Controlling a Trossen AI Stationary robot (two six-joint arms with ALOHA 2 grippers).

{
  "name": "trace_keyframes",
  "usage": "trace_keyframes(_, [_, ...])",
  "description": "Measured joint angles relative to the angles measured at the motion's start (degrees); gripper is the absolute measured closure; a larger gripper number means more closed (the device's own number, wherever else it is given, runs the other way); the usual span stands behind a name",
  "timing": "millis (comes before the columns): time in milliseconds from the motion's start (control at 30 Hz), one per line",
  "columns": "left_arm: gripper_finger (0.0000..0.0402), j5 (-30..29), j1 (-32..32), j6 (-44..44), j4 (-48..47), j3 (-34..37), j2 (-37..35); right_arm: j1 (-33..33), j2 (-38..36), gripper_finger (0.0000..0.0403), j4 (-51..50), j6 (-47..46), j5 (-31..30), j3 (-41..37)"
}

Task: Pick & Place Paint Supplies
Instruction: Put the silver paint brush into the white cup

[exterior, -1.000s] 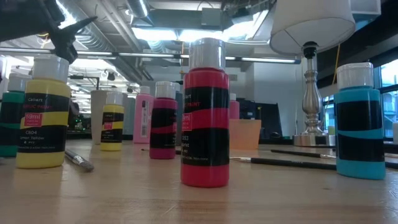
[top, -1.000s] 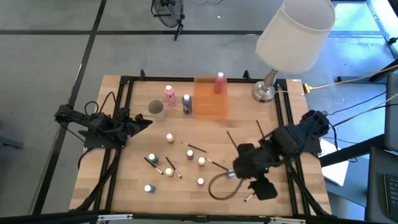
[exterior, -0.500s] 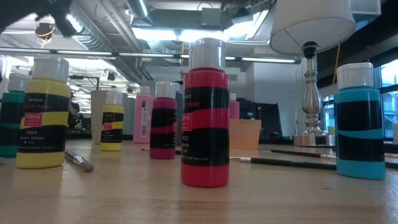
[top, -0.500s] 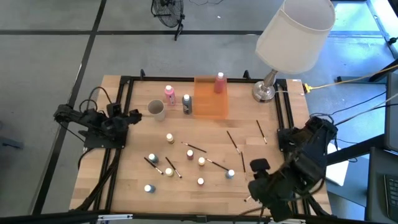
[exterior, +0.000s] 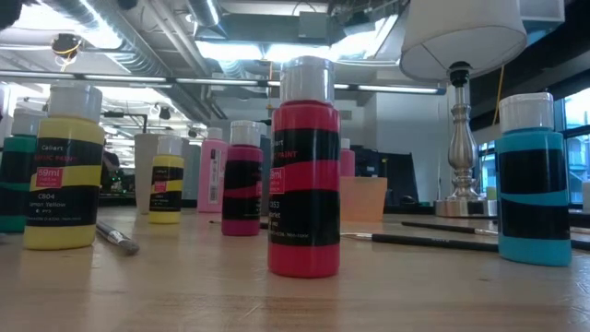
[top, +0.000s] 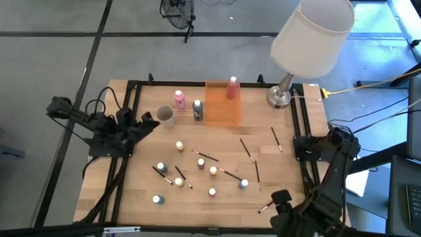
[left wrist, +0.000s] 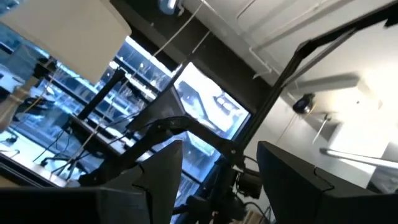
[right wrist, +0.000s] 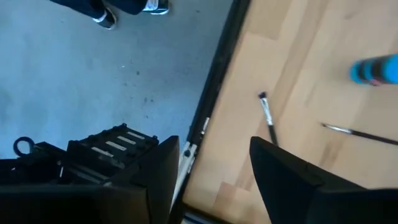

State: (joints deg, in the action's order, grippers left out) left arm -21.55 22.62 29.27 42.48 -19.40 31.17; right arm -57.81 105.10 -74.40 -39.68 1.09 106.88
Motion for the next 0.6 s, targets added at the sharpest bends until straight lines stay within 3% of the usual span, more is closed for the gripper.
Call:
trace_keyframes(333, [0.0199, -0.52, 4.95, -1.29, 0.0, -11.93, 15.19, -0.26, 0.0, 0.0211, 12.92, 5.6, -2.61, -13.19])
trace_keyframes(600, [0.0199, -7.47, 11.35, -5.46, -0.02, -17.44, 23.24, 0.94, 0.0, 0.0211, 22.16, 8.22, -2.59, -24.25])
